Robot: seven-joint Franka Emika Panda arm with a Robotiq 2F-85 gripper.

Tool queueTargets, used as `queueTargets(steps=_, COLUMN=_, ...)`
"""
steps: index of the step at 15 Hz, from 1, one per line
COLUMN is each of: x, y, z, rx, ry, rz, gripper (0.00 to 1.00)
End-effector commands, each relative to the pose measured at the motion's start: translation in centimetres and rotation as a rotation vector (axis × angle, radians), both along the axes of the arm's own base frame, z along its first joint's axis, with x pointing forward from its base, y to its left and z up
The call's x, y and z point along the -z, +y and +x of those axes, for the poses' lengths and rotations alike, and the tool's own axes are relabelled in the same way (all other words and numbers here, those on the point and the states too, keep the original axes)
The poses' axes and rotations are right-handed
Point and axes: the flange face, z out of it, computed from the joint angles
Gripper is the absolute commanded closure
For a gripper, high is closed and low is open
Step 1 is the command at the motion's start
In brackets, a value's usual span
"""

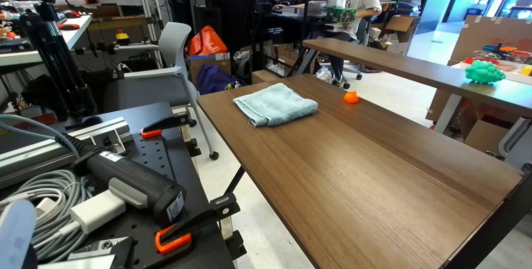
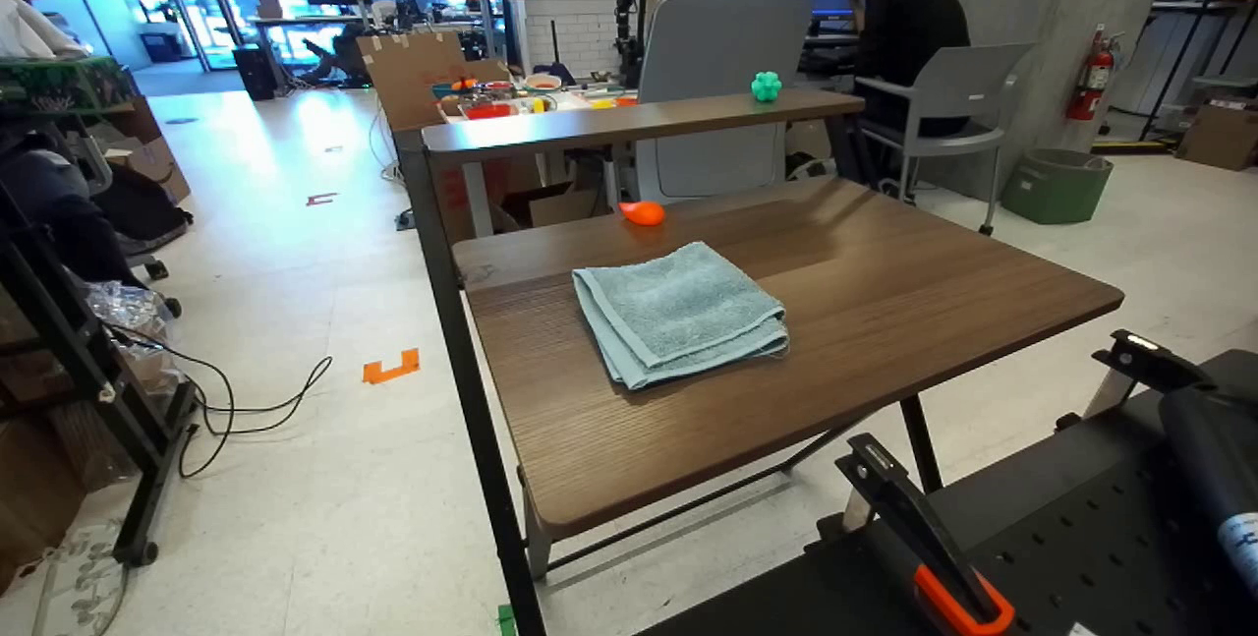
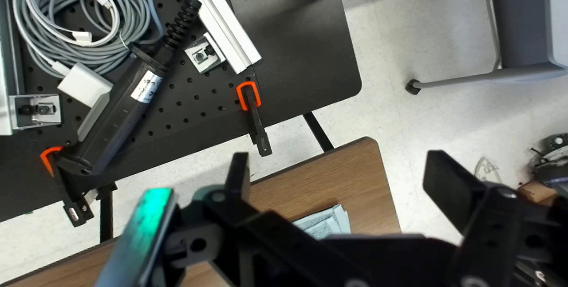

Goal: Wipe the table with the cloth

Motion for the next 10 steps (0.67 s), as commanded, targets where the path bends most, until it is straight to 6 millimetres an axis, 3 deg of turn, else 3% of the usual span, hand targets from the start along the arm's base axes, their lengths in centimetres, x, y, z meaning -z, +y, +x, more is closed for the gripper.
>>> queueTargets(steps=1, x=-0.1, y=0.0, z=0.0, rx=0.000, ry=0.001, rz=0.000, gripper=0.00)
queueTargets(steps=4, x=-1.6, y=0.0, z=-0.2, rx=0.056, ry=-0.150, rz=0.008, gripper=0.00)
queueTargets(steps=5, x=-2.6, y=0.1, z=0.9, rx=0.079, ry=-0.185, rz=0.018, gripper=0.00)
queueTargets(steps=8, x=-2.6, y=-3.1, z=4.6, rx=0.225, ry=-0.277, rz=0.034, gripper=0.00)
queueTargets(steps=10, x=-2.3, y=-6.8, z=6.9, rx=0.343, ry=-0.307, rz=0.019, gripper=0.00)
